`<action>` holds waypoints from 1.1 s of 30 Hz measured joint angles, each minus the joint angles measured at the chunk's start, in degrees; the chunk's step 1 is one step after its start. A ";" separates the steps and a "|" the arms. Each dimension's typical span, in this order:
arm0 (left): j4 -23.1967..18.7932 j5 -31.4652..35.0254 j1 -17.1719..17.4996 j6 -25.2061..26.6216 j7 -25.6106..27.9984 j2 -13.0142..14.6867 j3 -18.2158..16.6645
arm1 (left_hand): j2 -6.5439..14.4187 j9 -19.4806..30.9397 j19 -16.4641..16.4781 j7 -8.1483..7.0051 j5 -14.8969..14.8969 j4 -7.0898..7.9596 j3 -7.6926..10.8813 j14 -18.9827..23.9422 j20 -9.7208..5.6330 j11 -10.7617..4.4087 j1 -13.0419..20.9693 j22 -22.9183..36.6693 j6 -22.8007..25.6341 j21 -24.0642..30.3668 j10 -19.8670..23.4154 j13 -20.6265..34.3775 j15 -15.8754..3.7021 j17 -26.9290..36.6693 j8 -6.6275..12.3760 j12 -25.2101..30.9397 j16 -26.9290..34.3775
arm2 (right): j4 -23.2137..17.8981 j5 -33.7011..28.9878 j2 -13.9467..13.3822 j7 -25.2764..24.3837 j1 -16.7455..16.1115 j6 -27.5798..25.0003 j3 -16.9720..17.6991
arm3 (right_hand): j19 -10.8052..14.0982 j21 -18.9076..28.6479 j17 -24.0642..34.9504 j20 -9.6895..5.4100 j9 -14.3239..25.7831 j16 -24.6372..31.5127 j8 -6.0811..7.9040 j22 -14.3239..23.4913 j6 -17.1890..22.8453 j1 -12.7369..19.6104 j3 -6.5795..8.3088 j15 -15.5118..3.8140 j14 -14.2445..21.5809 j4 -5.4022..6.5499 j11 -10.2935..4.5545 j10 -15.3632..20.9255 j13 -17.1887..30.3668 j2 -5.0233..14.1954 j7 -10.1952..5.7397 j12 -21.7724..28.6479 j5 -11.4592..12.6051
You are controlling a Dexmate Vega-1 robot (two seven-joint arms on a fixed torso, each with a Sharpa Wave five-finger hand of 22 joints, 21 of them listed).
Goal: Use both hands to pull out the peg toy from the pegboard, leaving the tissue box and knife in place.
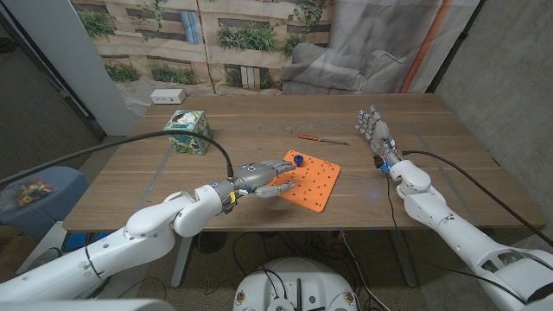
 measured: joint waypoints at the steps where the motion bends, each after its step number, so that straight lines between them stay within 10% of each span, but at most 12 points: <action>1: 0.02 0.00 -0.09 0.00 0.00 -0.27 0.26 | 0.00 0.00 -0.47 -0.12 0.00 0.18 -0.18 -0.16 -0.04 0.06 0.00 0.00 -0.31 -0.14 -0.14 0.00 -0.06 0.00 -0.12 0.00 0.00 | 0.00 0.01 0.00 0.00 0.00 0.00 0.00 | 0.00 0.00 0.00 0.00 0.00 0.00 0.00 0.00 0.00 0.00 0.00 0.00 0.00 0.00 0.00 0.00 0.00 0.00 0.00 0.00 0.00; 33: 2.00 9.13 -4.93 7.75 -11.96 -6.62 7.49 | -0.23 -0.13 -5.47 0.81 0.00 1.25 -3.35 -4.90 -0.15 0.39 -0.22 -0.01 -6.33 -0.02 -5.32 0.00 -0.20 -0.01 -0.56 -0.44 -0.22 | -0.34 0.55 -1.46 1.22 -0.70 0.31 0.84 | -0.41 0.00 -0.27 0.00 0.01 0.00 0.00 0.00 0.00 0.00 -0.01 0.00 0.00 0.63 0.00 0.00 0.01 0.00 0.00 0.00 0.00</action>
